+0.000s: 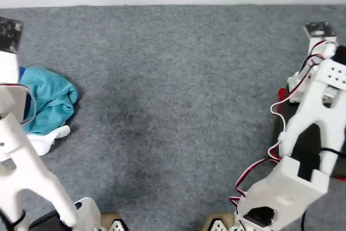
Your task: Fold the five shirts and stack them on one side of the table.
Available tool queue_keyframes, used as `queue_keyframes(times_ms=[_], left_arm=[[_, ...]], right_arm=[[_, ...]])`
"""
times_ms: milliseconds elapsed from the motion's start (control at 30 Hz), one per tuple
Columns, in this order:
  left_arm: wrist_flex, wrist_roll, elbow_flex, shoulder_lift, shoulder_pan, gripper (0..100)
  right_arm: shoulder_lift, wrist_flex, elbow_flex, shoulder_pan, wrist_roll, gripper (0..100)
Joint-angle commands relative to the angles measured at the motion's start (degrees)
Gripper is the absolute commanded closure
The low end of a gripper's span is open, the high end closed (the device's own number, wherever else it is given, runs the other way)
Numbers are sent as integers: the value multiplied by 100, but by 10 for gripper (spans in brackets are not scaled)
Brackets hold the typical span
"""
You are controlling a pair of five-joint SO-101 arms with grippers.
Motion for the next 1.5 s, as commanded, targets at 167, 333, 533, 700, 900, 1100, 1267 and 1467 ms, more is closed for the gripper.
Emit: queue_keyframes(times_ms=[167, 333, 533, 700, 900, 1100, 1267, 1467], left_arm=[[97, -782, 884, 176, -686, 764], [-360, -1099, 1235, 985, -712, 764], [-1284, -1046, 1235, 1503, -686, 764], [-2127, -1029, 1235, 1908, -686, 762], [-2716, -853, 1235, 2479, -721, 765], [-3288, -404, 1262, 2875, -615, 765], [-3631, -158, 1253, 3218, -475, 885], [-3314, -123, 1200, 2857, -53, 988]], right_arm=[[-1059, 558, 316, 233, -62, 990], [-1402, 558, 1204, 251, -53, 990], [-1798, 558, 2365, 470, -53, 990], [-2132, 558, 2954, 664, -53, 990], [-2431, 558, 3270, 708, -53, 990], [-2738, 558, 3789, 708, -53, 990], [-3187, 558, 4246, 708, -53, 990], [-3688, 558, 4536, 708, -53, 990]])
